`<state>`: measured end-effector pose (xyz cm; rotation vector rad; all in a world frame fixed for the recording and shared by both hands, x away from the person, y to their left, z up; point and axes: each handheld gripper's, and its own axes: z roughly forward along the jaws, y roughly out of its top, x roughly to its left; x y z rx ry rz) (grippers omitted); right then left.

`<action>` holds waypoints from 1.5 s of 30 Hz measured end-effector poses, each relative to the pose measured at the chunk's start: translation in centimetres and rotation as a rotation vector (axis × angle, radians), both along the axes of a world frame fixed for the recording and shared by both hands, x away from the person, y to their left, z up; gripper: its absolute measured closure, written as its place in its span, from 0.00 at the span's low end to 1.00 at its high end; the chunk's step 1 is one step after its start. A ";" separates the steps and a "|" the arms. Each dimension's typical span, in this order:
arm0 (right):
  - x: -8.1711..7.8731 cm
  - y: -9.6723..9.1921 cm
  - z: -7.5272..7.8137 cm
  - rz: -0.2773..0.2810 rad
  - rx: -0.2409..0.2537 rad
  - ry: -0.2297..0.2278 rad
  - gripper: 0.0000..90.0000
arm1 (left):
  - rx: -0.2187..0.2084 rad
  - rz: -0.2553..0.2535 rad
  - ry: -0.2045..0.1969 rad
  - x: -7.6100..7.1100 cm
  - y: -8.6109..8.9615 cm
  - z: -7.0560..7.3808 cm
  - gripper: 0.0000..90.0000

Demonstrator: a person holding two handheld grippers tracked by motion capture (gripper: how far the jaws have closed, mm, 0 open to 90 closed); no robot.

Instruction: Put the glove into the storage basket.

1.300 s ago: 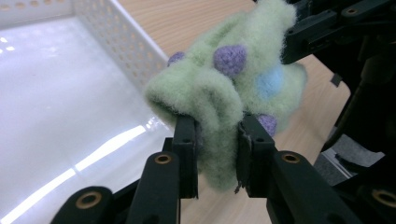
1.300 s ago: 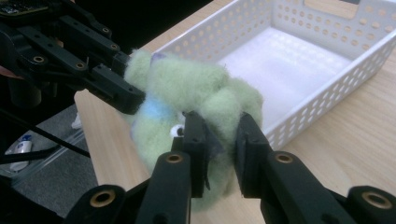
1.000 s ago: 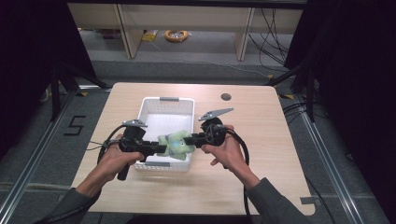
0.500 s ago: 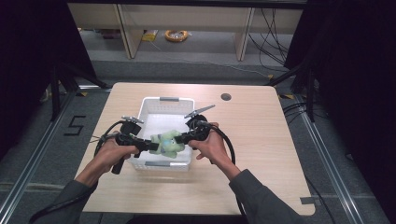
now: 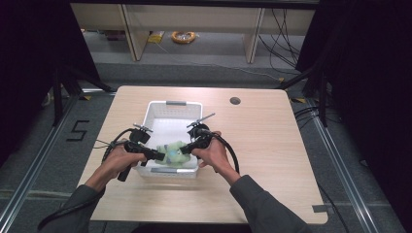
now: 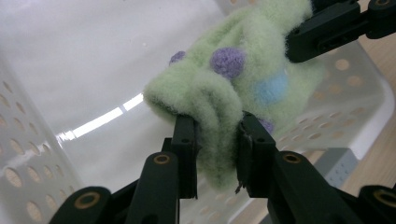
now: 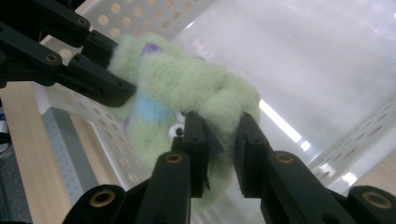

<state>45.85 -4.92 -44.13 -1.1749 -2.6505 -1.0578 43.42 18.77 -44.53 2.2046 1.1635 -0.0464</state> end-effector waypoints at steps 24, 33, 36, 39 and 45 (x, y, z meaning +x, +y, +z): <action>0.4 1.4 -1.3 0.021 -0.103 0.014 0.81 | 0.081 -0.008 0.027 0.4 -0.3 -1.1 0.75; 0.5 1.4 -0.8 0.015 -0.123 -0.007 0.72 | 0.113 0.042 0.001 0.5 -0.4 -1.0 0.64; 0.5 1.2 -0.4 0.015 -0.120 -0.021 0.71 | 0.127 0.054 -0.025 0.5 -0.3 -0.5 0.62; 0.3 0.9 0.1 0.016 -0.107 -0.023 0.70 | 0.115 0.066 -0.041 0.4 -0.3 -0.1 0.61; 0.1 0.2 0.9 0.018 -0.086 -0.046 0.66 | 0.092 0.068 -0.078 -0.1 -0.6 0.8 0.59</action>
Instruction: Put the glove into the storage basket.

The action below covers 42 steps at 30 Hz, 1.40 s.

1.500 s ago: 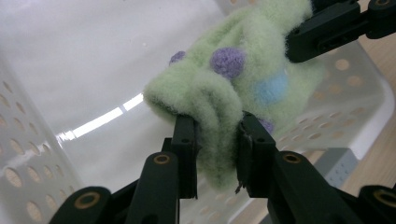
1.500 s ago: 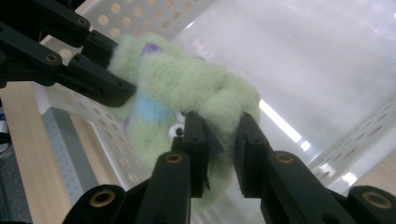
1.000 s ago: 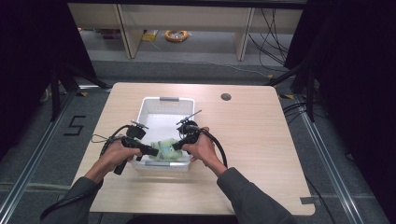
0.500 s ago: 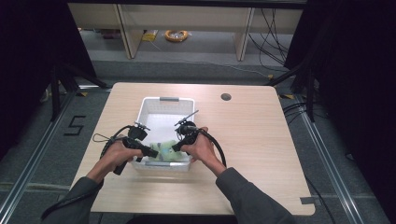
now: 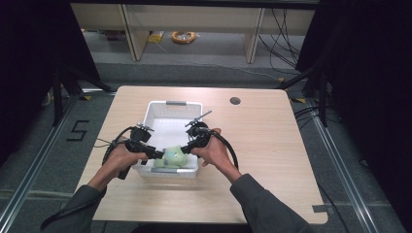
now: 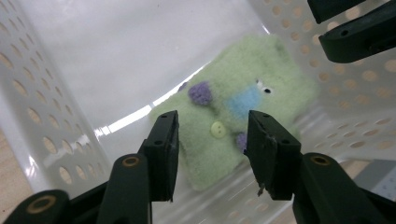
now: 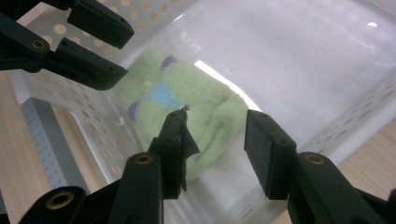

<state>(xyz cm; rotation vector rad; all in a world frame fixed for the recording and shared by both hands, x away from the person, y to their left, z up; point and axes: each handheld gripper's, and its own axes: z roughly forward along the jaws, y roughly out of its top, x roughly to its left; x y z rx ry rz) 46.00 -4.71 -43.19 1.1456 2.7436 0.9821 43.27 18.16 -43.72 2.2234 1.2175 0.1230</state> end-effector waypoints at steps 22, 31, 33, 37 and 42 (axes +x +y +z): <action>-1.8 -4.3 1.8 0.035 0.164 -0.024 0.47 | -0.126 0.017 -0.057 -2.3 -1.0 1.2 0.37; -2.1 -6.5 2.1 -0.012 0.187 -0.042 0.42 | -0.172 0.005 -0.054 -3.2 -1.6 1.4 0.29; -2.2 -7.0 2.2 -0.030 0.183 -0.045 0.42 | -0.182 0.008 -0.066 -3.3 -1.7 1.4 0.28; -2.5 -7.9 2.3 -0.045 0.189 -0.065 0.41 | -0.198 0.002 -0.058 -3.6 -1.8 1.2 0.27; -2.8 -8.7 2.2 -0.059 0.197 -0.062 0.40 | -0.215 -0.012 -0.068 -4.1 -2.4 1.2 0.26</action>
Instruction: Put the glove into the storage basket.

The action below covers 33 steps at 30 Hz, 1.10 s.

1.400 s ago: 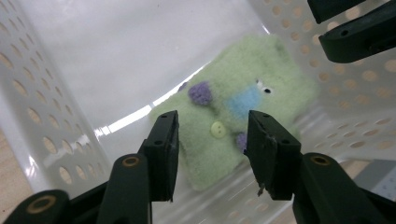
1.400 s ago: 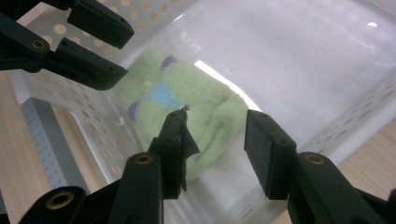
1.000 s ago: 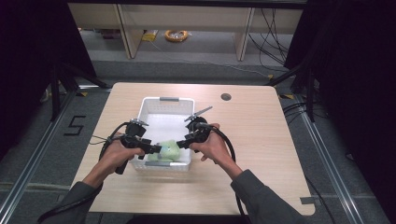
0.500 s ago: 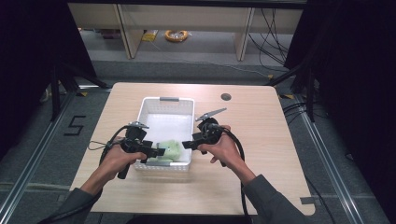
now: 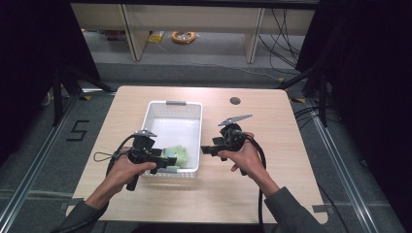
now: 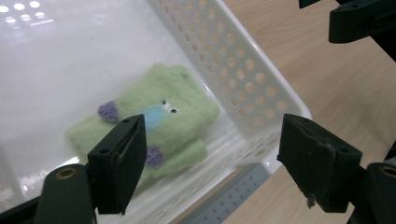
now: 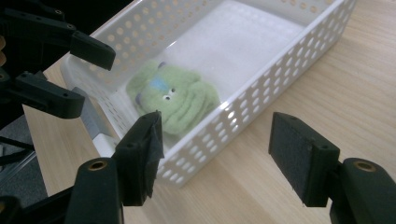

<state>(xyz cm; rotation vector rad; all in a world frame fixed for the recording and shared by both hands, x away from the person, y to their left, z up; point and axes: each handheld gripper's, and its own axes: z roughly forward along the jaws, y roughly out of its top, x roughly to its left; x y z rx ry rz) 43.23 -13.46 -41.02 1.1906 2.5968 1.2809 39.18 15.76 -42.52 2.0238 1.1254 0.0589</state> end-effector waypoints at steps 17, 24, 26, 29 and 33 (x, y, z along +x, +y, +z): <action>-1.5 -3.0 -0.3 -0.020 0.043 -0.013 0.37 | -0.059 -0.048 -0.027 -2.2 -2.1 -0.1 0.25; -2.6 -4.6 -0.6 -0.044 0.056 -0.033 0.37 | -0.061 -0.081 -0.054 -3.6 -3.0 -0.1 0.25; -3.0 -4.9 -0.5 -0.058 0.052 -0.023 0.37 | -0.066 -0.091 -0.056 -4.1 -3.4 -0.3 0.25; -3.4 -5.2 -0.7 -0.066 0.042 -0.032 0.37 | -0.061 -0.100 -0.063 -4.5 -3.7 -0.5 0.25; -3.8 -6.1 -1.5 -0.067 0.040 -0.038 0.35 | -0.056 -0.130 -0.083 -5.4 -4.1 -1.1 0.22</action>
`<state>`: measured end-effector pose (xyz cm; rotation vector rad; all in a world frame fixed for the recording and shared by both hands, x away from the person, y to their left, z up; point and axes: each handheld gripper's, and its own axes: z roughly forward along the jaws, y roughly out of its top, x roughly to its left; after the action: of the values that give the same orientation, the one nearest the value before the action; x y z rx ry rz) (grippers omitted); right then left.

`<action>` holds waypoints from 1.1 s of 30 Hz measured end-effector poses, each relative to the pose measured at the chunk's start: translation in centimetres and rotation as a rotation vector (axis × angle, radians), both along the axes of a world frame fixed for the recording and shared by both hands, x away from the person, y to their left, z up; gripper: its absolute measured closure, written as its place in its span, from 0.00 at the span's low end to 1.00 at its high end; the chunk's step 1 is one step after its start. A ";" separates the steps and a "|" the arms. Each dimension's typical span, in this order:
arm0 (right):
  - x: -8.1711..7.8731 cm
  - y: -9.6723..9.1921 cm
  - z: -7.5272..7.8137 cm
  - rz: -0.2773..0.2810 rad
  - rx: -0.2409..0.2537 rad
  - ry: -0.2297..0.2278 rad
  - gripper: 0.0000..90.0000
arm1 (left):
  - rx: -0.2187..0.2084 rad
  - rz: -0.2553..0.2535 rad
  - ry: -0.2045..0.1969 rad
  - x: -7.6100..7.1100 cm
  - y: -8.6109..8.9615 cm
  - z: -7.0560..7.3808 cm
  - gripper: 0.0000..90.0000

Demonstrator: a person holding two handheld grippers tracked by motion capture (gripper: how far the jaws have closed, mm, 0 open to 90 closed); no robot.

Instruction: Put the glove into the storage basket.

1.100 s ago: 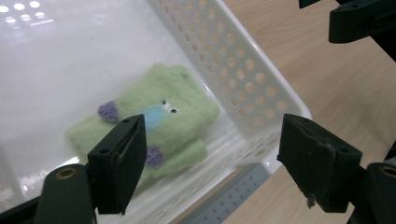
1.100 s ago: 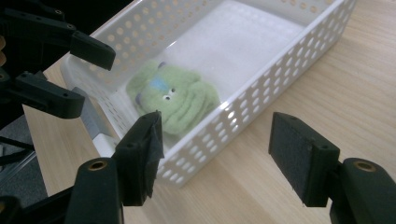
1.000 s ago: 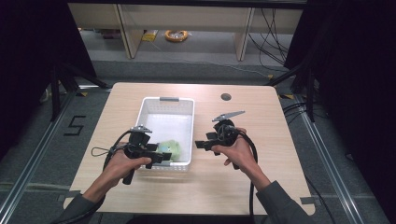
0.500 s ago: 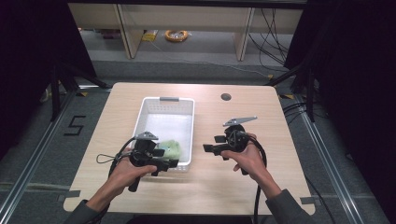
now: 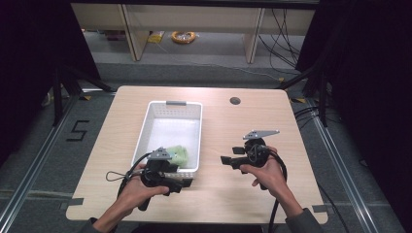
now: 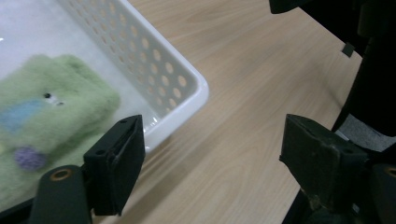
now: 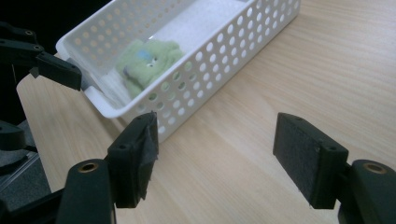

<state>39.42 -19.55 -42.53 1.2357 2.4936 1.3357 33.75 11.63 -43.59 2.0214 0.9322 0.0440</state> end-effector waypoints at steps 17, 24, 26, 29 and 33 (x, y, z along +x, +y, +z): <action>-2.9 -1.0 -1.0 -0.003 0.047 -0.017 0.31 | -0.035 -0.028 -0.050 -2.4 -1.3 -0.8 0.17; -3.8 -1.3 -1.9 0.006 0.042 -0.019 0.30 | -0.025 -0.023 -0.064 -2.9 -1.4 -1.8 0.17; -4.0 -1.5 -2.1 0.002 0.040 -0.020 0.29 | -0.017 -0.025 -0.063 -3.1 -1.5 -2.0 0.17; -4.2 -1.8 -2.5 0.008 0.046 -0.031 0.28 | -0.024 -0.024 -0.059 -3.5 -1.7 -2.4 0.17; -4.8 -2.0 -2.9 0.007 0.059 -0.022 0.25 | -0.032 -0.032 -0.062 -3.9 -1.8 -2.7 0.17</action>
<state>34.64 -21.56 -45.44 1.2178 2.4637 1.4266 29.83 9.79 -46.25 1.9939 0.8570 0.0734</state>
